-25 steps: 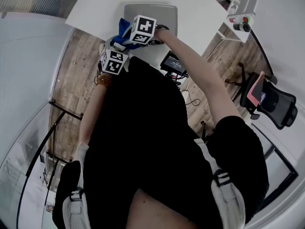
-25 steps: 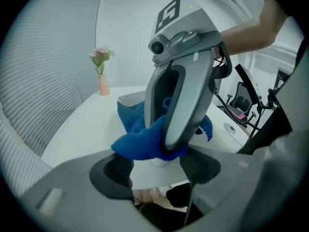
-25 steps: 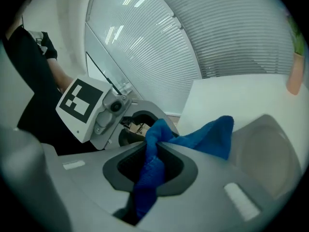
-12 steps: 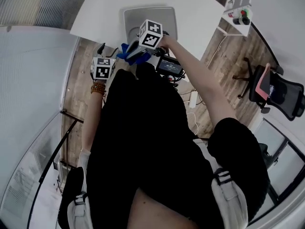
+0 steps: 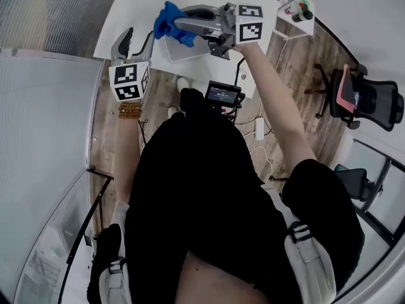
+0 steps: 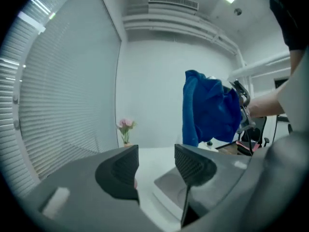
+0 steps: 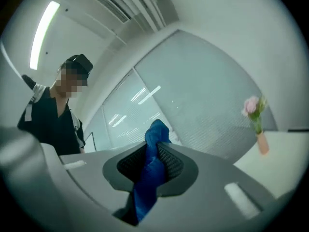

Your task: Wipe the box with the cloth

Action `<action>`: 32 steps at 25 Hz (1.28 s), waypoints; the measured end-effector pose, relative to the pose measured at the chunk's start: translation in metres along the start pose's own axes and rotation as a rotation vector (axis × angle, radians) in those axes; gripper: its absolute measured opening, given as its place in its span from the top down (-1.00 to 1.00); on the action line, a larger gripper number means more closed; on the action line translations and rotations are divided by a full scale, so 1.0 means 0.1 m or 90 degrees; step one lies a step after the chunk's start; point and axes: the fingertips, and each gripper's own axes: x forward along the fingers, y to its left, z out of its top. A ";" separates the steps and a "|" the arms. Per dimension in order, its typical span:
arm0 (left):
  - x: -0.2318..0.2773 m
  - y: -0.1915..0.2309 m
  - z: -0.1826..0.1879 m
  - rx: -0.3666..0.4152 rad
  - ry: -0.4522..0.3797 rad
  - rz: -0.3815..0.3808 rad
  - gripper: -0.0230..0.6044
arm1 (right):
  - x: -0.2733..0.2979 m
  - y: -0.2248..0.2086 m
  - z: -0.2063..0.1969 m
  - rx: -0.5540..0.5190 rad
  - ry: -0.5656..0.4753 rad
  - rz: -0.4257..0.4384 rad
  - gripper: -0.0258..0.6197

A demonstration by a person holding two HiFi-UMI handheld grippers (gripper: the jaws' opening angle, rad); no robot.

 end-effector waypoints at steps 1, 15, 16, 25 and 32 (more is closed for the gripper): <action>0.02 -0.01 0.20 -0.002 -0.033 0.002 0.16 | -0.07 0.02 0.18 -0.038 -0.028 -0.037 0.69; -0.21 -0.68 0.99 -0.013 -0.179 -0.002 0.93 | -1.11 0.39 0.23 -0.354 -0.089 -0.632 0.69; -0.20 -0.71 0.95 -0.018 -0.176 -0.003 0.93 | -1.16 0.40 0.16 -0.347 -0.085 -0.640 0.70; -0.32 -1.04 0.59 -0.008 -0.149 -0.050 0.93 | -1.08 0.56 -0.31 -0.329 -0.031 -0.647 0.72; -0.24 -1.24 0.73 0.013 -0.151 -0.072 0.93 | -1.17 0.52 -0.21 -0.307 -0.046 -0.642 0.72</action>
